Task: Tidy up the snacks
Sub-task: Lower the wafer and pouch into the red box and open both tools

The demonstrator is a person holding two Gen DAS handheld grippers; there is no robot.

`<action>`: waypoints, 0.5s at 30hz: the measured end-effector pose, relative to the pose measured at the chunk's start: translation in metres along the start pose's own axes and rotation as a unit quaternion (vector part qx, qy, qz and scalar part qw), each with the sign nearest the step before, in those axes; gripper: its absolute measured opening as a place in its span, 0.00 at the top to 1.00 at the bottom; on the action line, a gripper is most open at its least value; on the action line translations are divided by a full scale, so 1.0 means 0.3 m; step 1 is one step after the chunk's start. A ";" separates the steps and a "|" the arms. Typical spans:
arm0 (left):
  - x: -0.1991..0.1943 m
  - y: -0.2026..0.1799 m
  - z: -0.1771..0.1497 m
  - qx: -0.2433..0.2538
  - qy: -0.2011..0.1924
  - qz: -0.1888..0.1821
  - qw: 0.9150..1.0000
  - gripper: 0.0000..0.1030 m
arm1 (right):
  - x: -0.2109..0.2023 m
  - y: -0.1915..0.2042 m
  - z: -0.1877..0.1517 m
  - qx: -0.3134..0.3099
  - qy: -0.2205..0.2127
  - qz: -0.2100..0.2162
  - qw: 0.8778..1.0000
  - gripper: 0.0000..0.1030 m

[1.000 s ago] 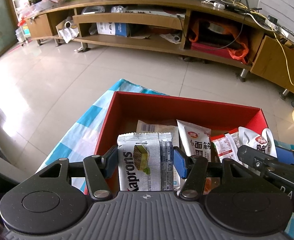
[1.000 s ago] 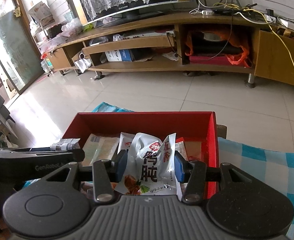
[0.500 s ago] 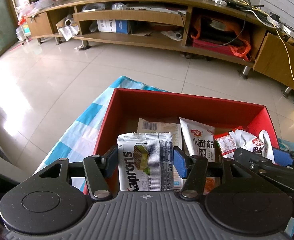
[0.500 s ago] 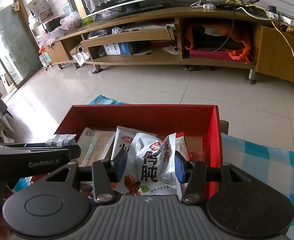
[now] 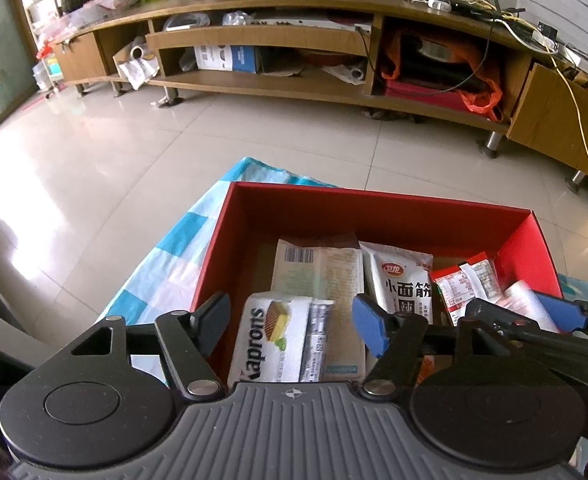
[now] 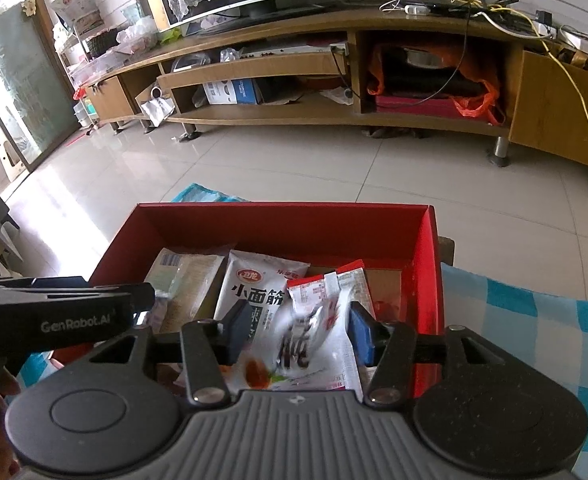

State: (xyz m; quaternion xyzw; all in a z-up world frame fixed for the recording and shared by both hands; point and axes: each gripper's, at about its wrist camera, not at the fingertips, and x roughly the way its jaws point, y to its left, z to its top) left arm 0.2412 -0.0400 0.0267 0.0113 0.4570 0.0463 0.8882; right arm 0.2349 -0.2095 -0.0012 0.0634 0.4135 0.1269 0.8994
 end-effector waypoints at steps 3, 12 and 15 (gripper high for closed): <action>0.000 0.000 0.002 0.000 -0.001 0.002 1.000 0.27 | -0.005 -0.001 0.003 0.002 -0.003 0.000 1.000 0.49; -0.028 0.003 0.008 -0.001 -0.015 0.005 1.000 0.18 | -0.013 0.007 0.005 -0.001 -0.005 0.002 1.000 0.49; -0.034 0.009 0.010 -0.005 -0.017 0.004 1.000 0.17 | -0.025 0.016 0.006 -0.004 -0.009 0.003 1.000 0.49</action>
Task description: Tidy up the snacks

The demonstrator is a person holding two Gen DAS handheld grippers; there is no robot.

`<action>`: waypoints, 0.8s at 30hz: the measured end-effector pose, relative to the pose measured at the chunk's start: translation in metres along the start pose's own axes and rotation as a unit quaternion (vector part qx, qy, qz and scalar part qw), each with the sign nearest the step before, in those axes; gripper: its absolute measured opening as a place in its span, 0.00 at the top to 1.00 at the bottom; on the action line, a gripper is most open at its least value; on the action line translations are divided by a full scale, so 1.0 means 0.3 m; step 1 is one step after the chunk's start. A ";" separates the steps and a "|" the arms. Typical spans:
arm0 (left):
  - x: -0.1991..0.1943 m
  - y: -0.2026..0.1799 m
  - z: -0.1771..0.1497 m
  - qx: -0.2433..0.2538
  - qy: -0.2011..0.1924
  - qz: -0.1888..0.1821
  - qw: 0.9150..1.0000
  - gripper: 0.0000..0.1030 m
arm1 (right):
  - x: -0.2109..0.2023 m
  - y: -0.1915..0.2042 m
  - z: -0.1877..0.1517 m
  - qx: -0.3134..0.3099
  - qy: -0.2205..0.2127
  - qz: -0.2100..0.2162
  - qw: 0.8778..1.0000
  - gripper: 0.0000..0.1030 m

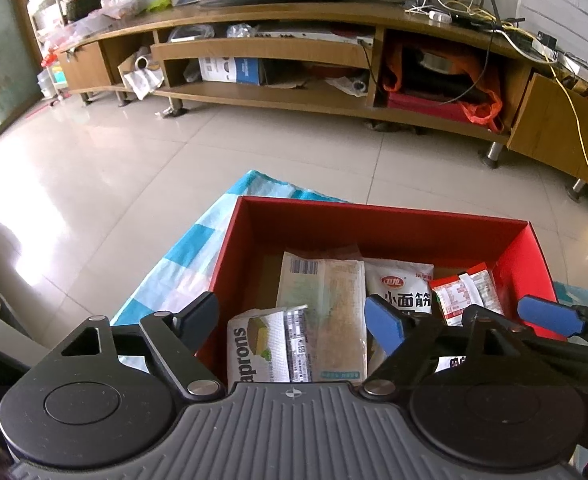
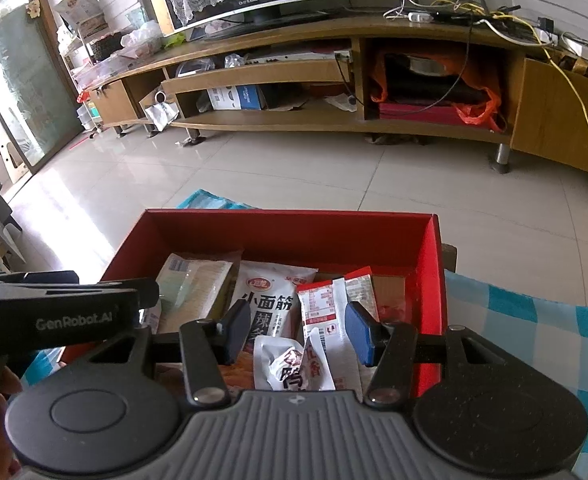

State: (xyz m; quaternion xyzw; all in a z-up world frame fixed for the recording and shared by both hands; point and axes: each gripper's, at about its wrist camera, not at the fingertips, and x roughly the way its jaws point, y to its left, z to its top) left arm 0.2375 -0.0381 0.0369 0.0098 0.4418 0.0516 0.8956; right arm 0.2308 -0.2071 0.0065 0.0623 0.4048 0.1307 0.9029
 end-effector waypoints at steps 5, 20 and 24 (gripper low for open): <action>-0.020 0.011 0.007 -0.008 -0.004 -0.003 1.000 0.16 | -0.018 0.010 0.002 -0.001 -0.006 0.001 1.000 0.49; -0.071 0.019 -0.012 -0.003 -0.013 -0.007 1.000 0.14 | -0.067 0.025 -0.003 -0.001 -0.015 0.003 1.000 0.49; -0.087 0.026 -0.044 0.004 -0.006 -0.007 1.000 0.14 | -0.088 0.026 -0.025 0.002 -0.011 0.001 1.000 0.48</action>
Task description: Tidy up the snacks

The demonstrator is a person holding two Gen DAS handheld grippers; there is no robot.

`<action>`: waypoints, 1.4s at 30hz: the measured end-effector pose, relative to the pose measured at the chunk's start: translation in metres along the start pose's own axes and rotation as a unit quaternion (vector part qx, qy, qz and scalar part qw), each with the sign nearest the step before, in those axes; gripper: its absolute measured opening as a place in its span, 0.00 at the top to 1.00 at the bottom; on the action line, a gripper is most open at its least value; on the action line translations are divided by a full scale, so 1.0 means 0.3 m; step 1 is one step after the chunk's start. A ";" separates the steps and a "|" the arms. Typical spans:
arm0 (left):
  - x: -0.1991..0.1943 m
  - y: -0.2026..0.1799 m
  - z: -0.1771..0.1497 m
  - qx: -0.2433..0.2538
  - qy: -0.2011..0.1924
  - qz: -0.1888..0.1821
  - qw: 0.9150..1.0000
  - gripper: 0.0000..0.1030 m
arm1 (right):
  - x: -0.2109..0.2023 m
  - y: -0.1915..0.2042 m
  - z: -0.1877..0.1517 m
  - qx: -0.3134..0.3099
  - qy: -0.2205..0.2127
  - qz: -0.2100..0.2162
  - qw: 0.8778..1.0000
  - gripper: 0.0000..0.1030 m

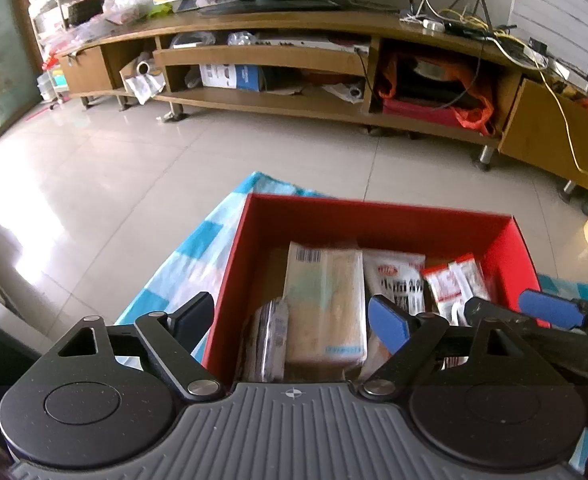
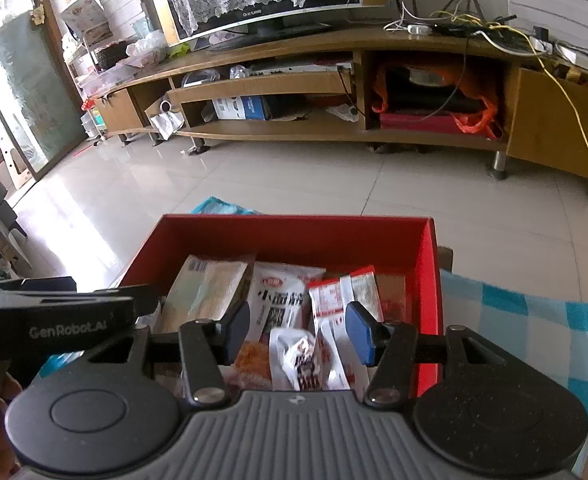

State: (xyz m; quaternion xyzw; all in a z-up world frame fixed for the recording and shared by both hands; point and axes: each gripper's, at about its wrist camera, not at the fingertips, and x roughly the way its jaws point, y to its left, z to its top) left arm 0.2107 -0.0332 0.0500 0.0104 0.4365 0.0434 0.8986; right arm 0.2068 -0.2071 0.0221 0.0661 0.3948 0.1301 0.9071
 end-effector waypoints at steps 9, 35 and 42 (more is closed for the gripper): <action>-0.040 0.004 -0.125 0.011 0.036 -0.017 0.999 0.14 | -0.067 -0.025 -0.067 0.006 0.009 -0.016 1.000 0.48; 0.107 -0.065 -0.339 -0.020 0.159 -0.092 0.983 0.17 | -0.161 -0.187 -0.232 0.019 0.058 -0.039 0.997 0.43; 0.076 -0.080 -0.337 0.010 0.145 -0.093 0.985 0.23 | -0.132 -0.269 -0.257 0.036 0.090 -0.054 0.994 0.43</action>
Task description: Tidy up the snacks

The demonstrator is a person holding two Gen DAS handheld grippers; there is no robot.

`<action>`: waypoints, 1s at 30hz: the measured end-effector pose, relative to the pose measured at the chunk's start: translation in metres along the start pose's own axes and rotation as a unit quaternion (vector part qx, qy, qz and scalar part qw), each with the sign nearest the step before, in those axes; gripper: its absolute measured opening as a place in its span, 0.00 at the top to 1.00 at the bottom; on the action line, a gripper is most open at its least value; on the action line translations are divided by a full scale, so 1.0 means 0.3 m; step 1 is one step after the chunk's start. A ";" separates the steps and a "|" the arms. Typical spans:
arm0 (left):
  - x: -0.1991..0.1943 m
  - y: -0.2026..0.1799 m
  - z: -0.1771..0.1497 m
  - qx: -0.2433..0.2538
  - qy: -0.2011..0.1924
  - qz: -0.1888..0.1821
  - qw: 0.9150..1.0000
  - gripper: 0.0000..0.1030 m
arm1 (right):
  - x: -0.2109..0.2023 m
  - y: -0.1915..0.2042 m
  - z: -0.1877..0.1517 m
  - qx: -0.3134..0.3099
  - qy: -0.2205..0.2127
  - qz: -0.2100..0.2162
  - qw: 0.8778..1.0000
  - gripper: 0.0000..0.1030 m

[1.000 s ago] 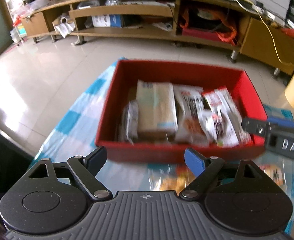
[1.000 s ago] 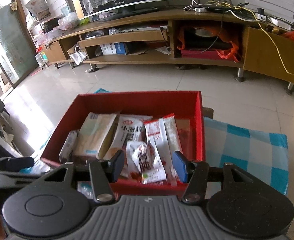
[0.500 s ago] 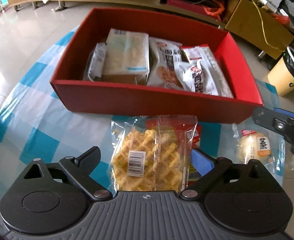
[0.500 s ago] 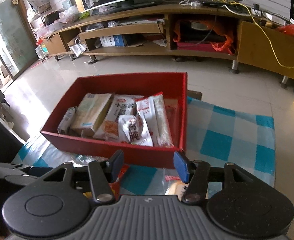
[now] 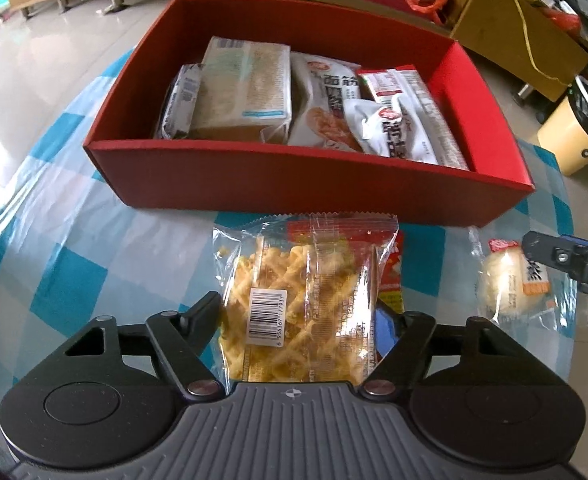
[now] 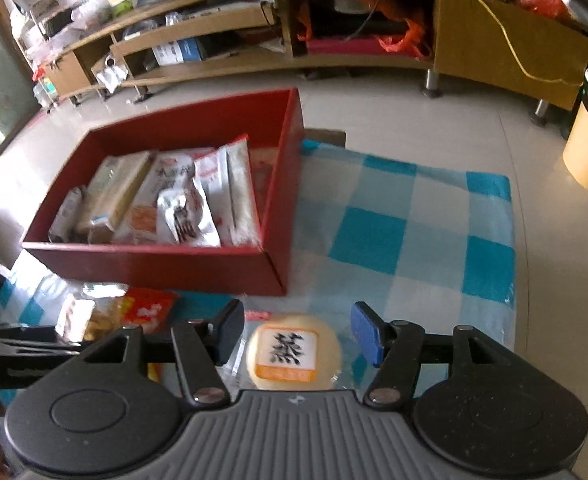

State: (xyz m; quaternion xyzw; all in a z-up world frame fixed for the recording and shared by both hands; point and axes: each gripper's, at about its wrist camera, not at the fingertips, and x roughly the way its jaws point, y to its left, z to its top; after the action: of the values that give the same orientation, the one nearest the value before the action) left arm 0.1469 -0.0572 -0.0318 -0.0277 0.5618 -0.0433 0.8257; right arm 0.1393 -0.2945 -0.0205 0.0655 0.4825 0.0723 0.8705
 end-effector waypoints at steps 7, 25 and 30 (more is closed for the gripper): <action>-0.078 0.012 -0.011 0.012 -0.022 -0.015 1.000 0.23 | 0.069 -0.062 0.004 0.042 0.008 0.024 0.999 0.39; -0.128 0.055 -0.016 0.013 -0.033 -0.030 0.999 0.22 | -0.002 0.046 -0.064 0.020 0.034 0.061 0.997 0.22; -0.111 0.071 -0.014 0.010 -0.025 -0.025 0.999 0.22 | 0.061 0.110 -0.081 -0.018 0.061 0.034 0.997 0.11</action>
State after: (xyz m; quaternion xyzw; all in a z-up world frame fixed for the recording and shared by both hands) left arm 0.1317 -0.0325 -0.0045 -0.0351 0.5395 -0.0690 0.8384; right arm 0.1261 -0.2577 -0.0426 0.0614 0.5308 0.1140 0.8376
